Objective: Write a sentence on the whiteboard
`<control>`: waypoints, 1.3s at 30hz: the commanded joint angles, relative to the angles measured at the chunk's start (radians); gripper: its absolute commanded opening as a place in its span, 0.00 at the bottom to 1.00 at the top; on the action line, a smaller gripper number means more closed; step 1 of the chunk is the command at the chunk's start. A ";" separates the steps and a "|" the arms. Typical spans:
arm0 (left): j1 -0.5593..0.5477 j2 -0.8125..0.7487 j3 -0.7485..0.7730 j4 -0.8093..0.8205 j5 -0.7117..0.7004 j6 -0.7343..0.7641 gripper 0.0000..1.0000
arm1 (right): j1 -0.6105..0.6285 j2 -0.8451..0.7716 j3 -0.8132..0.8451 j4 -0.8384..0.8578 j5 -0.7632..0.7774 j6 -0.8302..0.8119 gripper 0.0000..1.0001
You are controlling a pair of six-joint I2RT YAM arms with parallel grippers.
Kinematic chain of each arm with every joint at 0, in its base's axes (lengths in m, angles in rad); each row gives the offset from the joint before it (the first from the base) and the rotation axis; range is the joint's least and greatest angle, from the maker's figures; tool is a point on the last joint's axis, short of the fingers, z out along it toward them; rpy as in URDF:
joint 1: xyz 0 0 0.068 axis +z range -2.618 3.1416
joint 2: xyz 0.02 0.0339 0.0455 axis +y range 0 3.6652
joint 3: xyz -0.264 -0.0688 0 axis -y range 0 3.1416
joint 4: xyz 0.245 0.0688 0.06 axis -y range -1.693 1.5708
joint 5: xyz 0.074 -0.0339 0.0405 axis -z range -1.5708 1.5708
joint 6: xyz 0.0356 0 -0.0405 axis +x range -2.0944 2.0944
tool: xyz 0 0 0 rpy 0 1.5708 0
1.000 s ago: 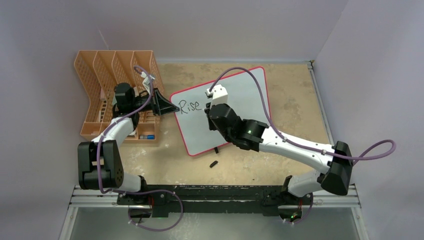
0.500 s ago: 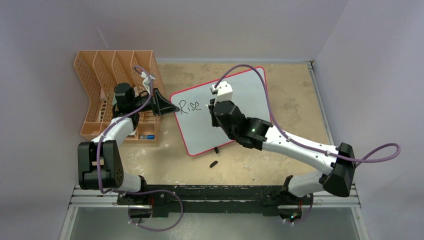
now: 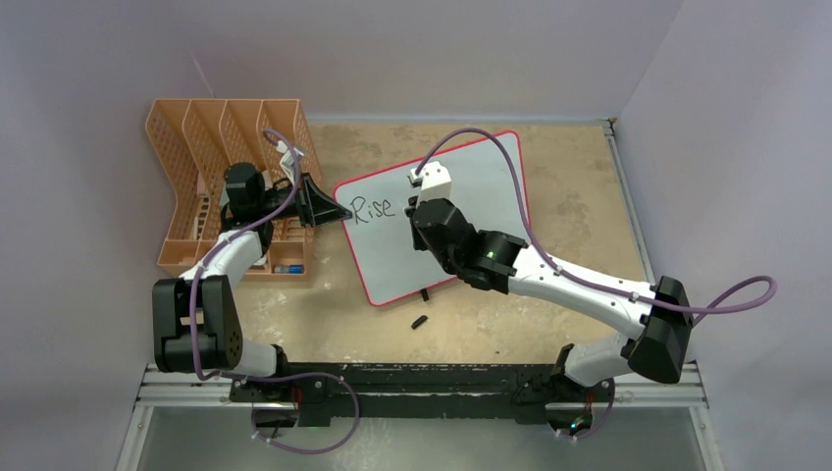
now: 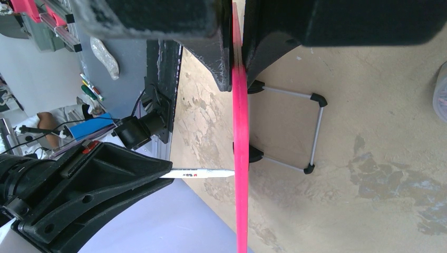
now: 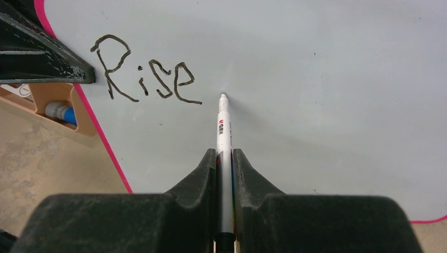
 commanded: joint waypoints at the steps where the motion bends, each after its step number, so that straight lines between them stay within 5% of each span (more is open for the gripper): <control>1: -0.021 -0.015 0.019 -0.012 0.003 0.034 0.00 | -0.008 -0.002 0.010 0.032 0.027 -0.002 0.00; 39: -0.020 -0.016 0.019 -0.012 0.000 0.035 0.00 | -0.013 -0.010 0.016 -0.020 0.016 0.027 0.00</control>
